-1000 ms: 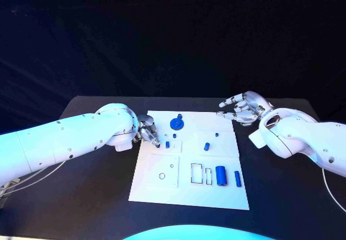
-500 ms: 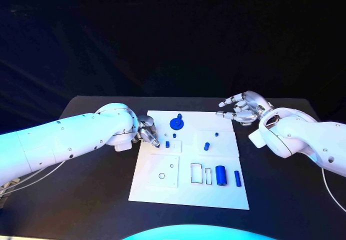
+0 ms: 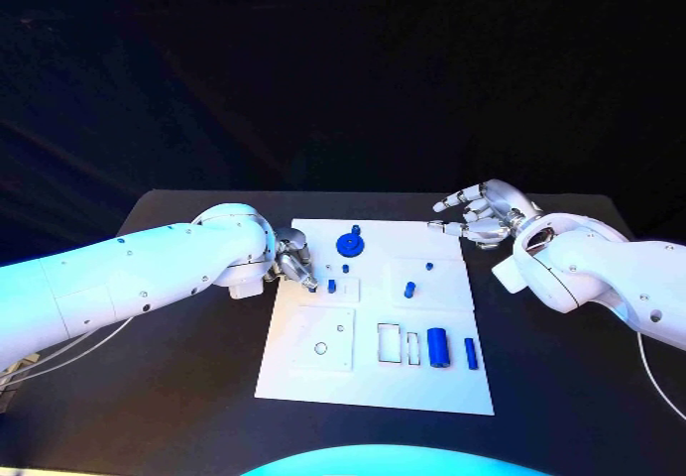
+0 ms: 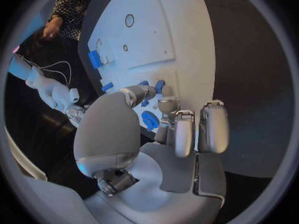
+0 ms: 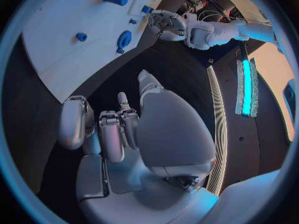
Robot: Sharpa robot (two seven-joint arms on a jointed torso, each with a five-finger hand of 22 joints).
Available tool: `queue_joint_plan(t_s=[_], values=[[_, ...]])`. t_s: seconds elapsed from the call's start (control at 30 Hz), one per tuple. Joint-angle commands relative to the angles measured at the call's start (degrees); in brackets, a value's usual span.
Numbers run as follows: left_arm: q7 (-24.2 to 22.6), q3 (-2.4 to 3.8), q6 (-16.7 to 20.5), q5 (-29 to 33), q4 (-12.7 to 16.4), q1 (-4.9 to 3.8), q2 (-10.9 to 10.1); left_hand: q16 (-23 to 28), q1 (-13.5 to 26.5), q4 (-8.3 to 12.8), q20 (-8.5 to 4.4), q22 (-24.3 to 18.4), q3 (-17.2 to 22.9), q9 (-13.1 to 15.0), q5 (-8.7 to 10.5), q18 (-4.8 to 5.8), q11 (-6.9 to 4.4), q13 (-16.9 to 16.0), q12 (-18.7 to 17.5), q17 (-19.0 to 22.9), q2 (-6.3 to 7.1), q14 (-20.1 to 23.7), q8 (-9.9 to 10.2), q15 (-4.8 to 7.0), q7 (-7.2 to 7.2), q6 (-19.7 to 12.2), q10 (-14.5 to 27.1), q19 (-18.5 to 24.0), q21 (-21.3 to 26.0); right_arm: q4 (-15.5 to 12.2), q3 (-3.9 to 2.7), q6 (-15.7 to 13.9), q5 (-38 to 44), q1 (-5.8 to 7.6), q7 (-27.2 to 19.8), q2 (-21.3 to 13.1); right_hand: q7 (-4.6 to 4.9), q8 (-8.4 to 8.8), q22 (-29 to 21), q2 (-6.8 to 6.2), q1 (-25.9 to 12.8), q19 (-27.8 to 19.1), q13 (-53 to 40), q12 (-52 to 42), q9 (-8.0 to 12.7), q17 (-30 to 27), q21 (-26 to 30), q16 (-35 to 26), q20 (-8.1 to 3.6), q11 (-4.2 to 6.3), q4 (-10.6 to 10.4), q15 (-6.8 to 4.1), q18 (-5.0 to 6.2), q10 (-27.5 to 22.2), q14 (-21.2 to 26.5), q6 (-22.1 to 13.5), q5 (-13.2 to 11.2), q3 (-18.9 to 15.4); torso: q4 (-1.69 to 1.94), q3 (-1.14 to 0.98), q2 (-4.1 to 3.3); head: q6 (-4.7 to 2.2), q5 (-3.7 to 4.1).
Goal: Assemble the parts on the task board
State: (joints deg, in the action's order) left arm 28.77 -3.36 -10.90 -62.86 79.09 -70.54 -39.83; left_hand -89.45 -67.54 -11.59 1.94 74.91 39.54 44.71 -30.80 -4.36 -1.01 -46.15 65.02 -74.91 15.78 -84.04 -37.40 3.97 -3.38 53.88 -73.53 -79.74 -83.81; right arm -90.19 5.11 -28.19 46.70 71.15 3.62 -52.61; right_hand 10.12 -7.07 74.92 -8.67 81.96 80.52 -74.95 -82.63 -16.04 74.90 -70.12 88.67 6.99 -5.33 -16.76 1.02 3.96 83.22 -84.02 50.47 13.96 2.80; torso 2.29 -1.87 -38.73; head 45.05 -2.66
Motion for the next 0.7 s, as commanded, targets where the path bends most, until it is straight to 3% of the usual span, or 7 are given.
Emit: queue_joint_plan(t_s=[0.03, 0.57, 0.7], values=[[0.18, -0.22, -1.42, 0.49, -0.3, 0.14, 0.48, -0.22, -0.13, 12.56, 0.01, 1.51, 12.17, -0.02, -0.21, 1.07, -0.22, 0.01, 0.32, -14.43, -0.29, -5.76, -0.03, 0.48, 0.1, 0.47, -0.15, -0.35, -0.36, -0.08, -0.01, 0.1, 0.14, -0.03, -0.48, 0.0, 0.01, 0.12, 1.57, 0.41, -0.35, -0.11, -6.8, 0.08, 0.06, 10.38, 0.21, -0.4, -0.19, 0.1, 0.1, -0.1, 0.56, -0.25, -4.81, 0.31, 0.19, -0.14, -0.05, -0.01, -0.05, 0.17, 0.04], [0.33, -0.43, -2.21, 0.74, -1.19, 0.29, 1.13, -0.1, 0.4, 12.21, 0.05, 1.21, 11.77, -0.06, 0.06, 1.01, -0.11, 0.5, -0.07, -14.2, -0.65, -5.69, 0.22, 0.38, -0.01, 0.36, 0.0, -0.09, -0.21, -0.02, -0.01, 0.09, 0.14, -0.03, -0.54, -0.07, -0.02, 0.12, 1.58, 0.42, -0.35, -0.07, -6.72, 0.14, 0.14, 10.39, 0.29, -0.41, -0.22, 0.13, 0.12, -0.14, 0.56, -0.3, -4.81, 0.41, 0.27, -0.1, 0.05, 0.04, 0.05, 0.41, 0.2], [0.3, -0.45, -2.15, 0.91, -1.41, 0.29, 1.07, 0.01, 2.07, 10.9, 0.4, 0.7, 7.74, 0.25, 1.16, 0.93, -0.07, 1.17, -0.69, -13.99, -1.21, -5.62, 0.56, 0.2, 0.22, -0.54, 0.03, 0.39, 0.29, 0.01, -0.01, 0.07, 0.14, -0.03, -0.55, -0.11, -0.02, 0.12, 1.52, 0.41, -0.34, -0.11, -6.68, 0.17, 0.16, 10.35, 0.39, -0.42, -0.22, 0.13, 0.12, -0.14, 0.58, -0.33, -4.8, 0.41, 0.27, -0.1, 0.04, 0.04, 0.07, 0.4, 0.19]])
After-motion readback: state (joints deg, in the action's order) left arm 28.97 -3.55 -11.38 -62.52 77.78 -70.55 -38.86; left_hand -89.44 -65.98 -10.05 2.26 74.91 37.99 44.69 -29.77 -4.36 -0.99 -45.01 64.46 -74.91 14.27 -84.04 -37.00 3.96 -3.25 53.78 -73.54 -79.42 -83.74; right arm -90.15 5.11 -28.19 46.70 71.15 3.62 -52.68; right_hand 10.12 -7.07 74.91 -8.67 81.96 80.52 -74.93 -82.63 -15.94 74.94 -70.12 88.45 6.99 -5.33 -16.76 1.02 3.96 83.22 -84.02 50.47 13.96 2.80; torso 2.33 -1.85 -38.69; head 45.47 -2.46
